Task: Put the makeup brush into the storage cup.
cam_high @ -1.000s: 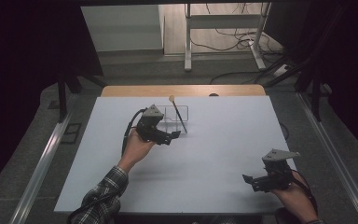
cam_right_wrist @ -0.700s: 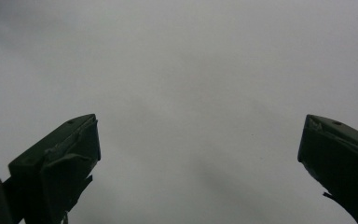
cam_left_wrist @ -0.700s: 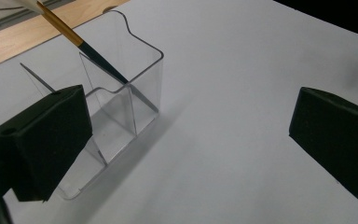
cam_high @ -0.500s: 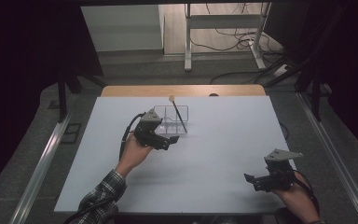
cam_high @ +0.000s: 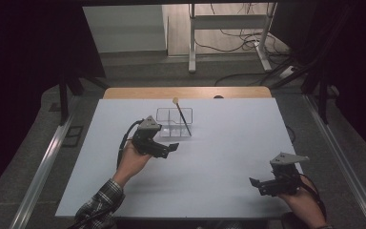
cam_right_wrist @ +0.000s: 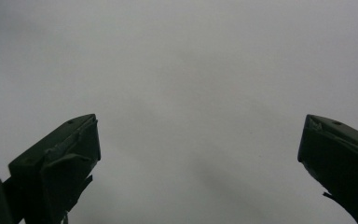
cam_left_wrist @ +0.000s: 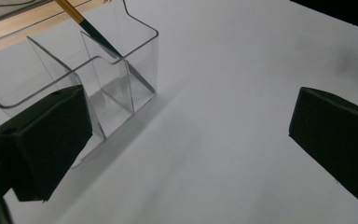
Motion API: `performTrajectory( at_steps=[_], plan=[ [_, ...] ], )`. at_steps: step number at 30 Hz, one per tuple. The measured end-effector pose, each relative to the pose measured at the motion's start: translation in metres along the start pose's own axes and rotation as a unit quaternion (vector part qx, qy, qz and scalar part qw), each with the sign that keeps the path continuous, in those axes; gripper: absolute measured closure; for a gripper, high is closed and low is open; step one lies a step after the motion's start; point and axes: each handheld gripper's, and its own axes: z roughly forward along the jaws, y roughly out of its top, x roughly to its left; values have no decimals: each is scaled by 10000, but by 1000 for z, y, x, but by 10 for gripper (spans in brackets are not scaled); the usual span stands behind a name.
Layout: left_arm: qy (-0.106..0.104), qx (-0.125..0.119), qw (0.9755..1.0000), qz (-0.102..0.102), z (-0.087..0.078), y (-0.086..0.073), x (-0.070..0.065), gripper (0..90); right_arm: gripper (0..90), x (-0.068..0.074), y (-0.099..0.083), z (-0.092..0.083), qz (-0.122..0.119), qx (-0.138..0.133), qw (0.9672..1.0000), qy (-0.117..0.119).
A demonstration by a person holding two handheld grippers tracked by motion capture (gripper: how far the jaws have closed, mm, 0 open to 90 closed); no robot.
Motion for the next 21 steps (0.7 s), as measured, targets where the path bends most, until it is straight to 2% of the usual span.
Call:
performTrajectory(
  at_steps=[5, 10, 18, 21],
  plan=[
    [37, 24, 9999, 91, -4, -4, -4, 0, 0, 0, 0, 0, 10, 9, 10000, 24],
    [66, 34, 9999, 72, -8, -9, -5, 0, 0, -1, 0, 0, 16, 9, 10000, 45],
    [43, 34, 10000, -39, -18, -20, -6, 0, 0, -1, 0, 0, 24, 10, 10000, 54],
    [-55, -35, 9998, -175, -23, -24, -5, 0, 0, -1, 0, 0, 26, 19, 10000, 61]
  ],
)
